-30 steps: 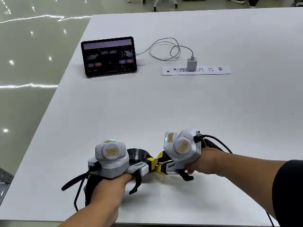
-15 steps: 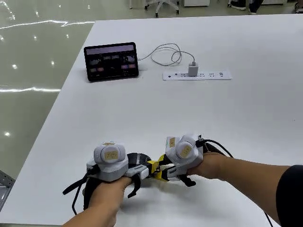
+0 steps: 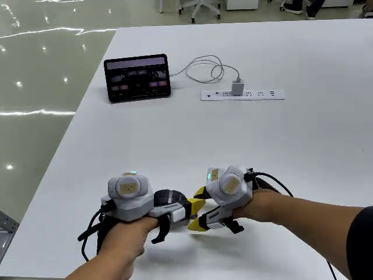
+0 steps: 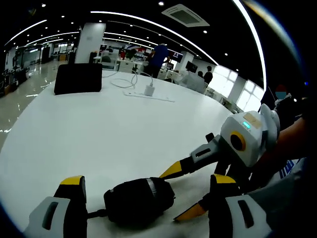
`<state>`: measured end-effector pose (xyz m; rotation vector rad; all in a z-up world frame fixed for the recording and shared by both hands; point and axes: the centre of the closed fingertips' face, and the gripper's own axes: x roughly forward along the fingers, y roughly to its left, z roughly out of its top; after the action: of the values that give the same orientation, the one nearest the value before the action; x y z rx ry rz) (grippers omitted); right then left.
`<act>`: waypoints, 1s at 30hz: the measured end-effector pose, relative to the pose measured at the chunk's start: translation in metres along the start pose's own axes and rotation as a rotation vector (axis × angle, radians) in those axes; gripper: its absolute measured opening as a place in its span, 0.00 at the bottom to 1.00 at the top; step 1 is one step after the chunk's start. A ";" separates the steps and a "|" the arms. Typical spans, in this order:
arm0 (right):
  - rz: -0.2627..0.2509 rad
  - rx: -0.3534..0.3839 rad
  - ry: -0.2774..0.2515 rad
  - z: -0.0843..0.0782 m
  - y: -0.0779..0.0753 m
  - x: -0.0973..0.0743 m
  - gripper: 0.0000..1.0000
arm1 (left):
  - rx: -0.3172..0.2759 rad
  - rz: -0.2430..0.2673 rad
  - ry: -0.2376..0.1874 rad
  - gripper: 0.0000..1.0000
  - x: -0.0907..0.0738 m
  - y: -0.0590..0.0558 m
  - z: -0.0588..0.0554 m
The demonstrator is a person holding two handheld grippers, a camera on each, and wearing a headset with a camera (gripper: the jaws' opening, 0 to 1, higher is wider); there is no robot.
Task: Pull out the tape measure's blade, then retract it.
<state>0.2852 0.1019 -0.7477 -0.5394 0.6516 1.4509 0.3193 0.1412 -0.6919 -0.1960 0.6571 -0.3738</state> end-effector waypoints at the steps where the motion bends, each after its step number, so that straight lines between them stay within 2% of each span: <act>1: 0.001 0.007 -0.002 -0.001 0.000 -0.001 0.46 | 0.007 -0.006 -0.003 1.00 0.000 0.001 0.001; 5: -0.007 0.047 -0.004 -0.002 -0.001 -0.004 0.52 | 0.014 -0.026 0.005 1.00 -0.001 0.000 0.003; 6: -0.010 0.066 -0.011 -0.003 -0.002 -0.005 0.54 | 0.005 -0.068 0.003 1.00 0.000 -0.006 0.003; 8: -0.014 0.083 -0.017 -0.004 -0.003 -0.007 0.56 | 0.051 -0.052 0.066 1.00 0.000 -0.002 -0.008; 10: -0.020 0.104 -0.019 -0.006 -0.003 -0.009 0.59 | 0.038 -0.084 0.059 1.00 0.002 -0.006 -0.009; 12: -0.024 0.117 -0.018 -0.008 -0.003 -0.012 0.61 | 0.071 -0.095 0.090 1.00 0.000 -0.005 -0.015; 15: -0.038 0.134 -0.026 -0.009 -0.004 -0.018 0.64 | 0.081 -0.114 0.094 1.00 0.000 -0.006 -0.017; 17: -0.054 0.165 -0.058 -0.006 -0.004 -0.023 0.66 | 0.094 -0.132 0.082 0.98 -0.003 -0.007 -0.016; 20: -0.069 0.198 -0.079 -0.009 -0.004 -0.031 0.68 | 0.126 -0.150 0.077 1.00 -0.004 -0.008 -0.017; 21: -0.077 0.235 -0.097 -0.009 -0.004 -0.034 0.69 | 0.142 -0.164 0.079 1.00 -0.005 -0.008 -0.018; 23: -0.074 0.259 -0.103 -0.011 -0.003 -0.038 0.72 | 0.153 -0.174 0.080 1.00 -0.006 -0.008 -0.020; 24: -0.084 0.258 -0.099 -0.014 -0.004 -0.040 0.74 | 0.168 -0.174 0.092 1.00 -0.008 -0.007 -0.022; 30: -0.114 0.269 -0.113 -0.018 -0.006 -0.053 0.78 | 0.192 -0.206 0.090 1.00 -0.014 -0.004 -0.025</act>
<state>0.2896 0.0506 -0.7239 -0.2782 0.7017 1.2531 0.2927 0.1411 -0.7022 -0.0634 0.6877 -0.6433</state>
